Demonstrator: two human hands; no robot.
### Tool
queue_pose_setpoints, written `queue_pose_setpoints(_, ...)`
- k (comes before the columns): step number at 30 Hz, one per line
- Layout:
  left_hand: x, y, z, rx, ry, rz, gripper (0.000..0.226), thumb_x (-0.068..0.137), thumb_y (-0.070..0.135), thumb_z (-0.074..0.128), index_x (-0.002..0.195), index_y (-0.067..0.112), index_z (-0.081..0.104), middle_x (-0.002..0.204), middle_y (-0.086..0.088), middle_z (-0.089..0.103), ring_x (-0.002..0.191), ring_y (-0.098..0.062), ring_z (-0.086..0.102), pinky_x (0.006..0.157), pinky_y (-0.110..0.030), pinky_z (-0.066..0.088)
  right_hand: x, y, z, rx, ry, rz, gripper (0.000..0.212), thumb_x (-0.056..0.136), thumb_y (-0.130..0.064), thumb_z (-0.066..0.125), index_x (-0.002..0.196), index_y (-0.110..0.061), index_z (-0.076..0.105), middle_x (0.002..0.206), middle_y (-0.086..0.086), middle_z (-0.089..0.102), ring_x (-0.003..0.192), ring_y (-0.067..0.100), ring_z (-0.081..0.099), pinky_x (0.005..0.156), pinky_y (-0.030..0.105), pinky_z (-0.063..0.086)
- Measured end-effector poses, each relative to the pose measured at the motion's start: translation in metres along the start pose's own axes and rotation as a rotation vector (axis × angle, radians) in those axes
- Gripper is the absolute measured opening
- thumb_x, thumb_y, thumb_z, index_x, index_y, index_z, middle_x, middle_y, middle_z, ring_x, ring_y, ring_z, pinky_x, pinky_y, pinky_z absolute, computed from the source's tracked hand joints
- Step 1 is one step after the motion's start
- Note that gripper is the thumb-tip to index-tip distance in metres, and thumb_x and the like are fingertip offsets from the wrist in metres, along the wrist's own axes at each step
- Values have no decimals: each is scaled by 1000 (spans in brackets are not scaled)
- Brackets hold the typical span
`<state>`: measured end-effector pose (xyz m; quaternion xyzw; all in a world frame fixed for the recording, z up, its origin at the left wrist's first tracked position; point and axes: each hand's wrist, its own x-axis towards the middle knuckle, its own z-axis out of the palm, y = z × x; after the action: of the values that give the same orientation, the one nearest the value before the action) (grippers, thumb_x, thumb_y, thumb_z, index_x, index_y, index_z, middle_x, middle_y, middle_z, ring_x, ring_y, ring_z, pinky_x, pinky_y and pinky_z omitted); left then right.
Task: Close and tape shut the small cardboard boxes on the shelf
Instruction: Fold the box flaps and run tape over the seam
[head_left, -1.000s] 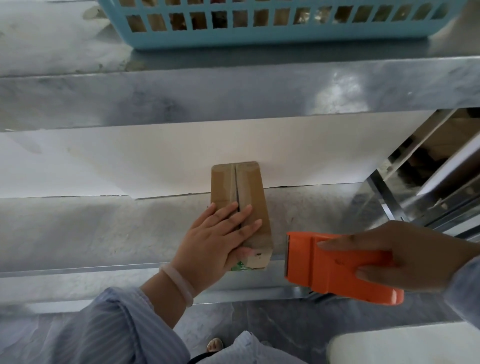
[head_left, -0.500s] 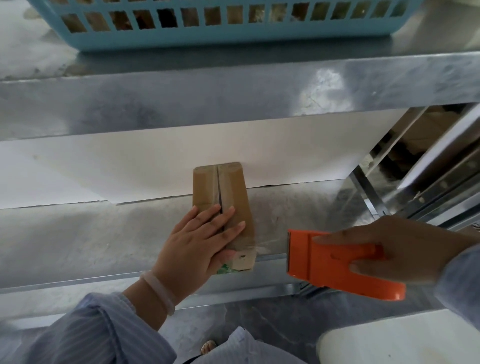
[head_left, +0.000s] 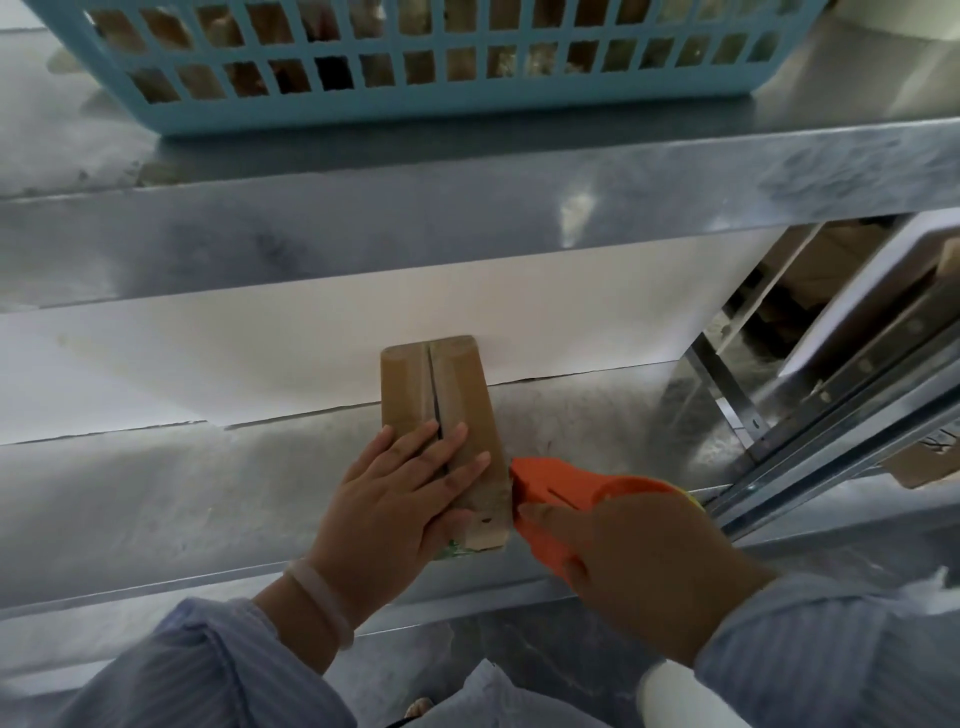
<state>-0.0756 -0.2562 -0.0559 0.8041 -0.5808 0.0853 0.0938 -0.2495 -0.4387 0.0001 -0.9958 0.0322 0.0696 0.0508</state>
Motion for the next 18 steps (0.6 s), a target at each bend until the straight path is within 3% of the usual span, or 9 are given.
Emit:
queue_pose_setpoints(2,-1,-1,0,-12,10,-1,48,102,54,28,143,35,45,151,5,44,138,-22,43,111,-50,36,0,4,10,-90,-1,83,40,83,-20,63,119,-31,50,92,-6,58,58,20,59,44,28,42)
queue_pose_setpoints(3,-1,-1,0,-15,7,3,48,102,54,28,143,35,44,151,5,44,139,-22,43,112,-50,35,-5,10,12,-94,9,126,35,87,-20,56,118,-33,46,94,-8,57,63,22,61,46,28,43)
queue_pose_setpoints(6,0,-1,1,-21,15,-3,47,102,54,28,143,36,43,151,5,43,139,-22,42,113,-49,33,-10,22,9,-23,77,212,28,95,-27,48,121,-34,41,69,-7,56,52,13,56,51,31,54)
queue_pose_setpoints(8,1,-1,2,-19,12,2,48,103,54,27,143,35,43,151,5,43,139,-23,43,113,-48,32,-10,27,0,64,114,230,35,98,-34,46,130,-37,33,68,-6,58,52,7,55,54,25,55)
queue_pose_setpoints(11,-1,-1,0,-32,7,-2,50,103,54,25,142,32,47,150,4,45,138,-23,43,111,-49,33,-2,46,-10,49,210,234,63,99,-44,42,148,-37,3,79,-2,65,58,8,61,60,23,57)
queue_pose_setpoints(14,0,0,1,-40,18,-2,51,102,54,28,143,30,48,150,4,45,138,-23,43,110,-50,33,4,67,0,-65,206,237,68,100,-47,32,151,-30,-9,87,-4,68,63,8,63,61,20,53)
queue_pose_setpoints(18,0,1,1,-71,54,-14,55,99,54,35,146,26,41,150,5,43,139,-21,43,113,-48,30,17,105,30,-317,176,166,80,100,-45,39,146,-30,-24,95,-4,69,71,17,64,62,29,46)
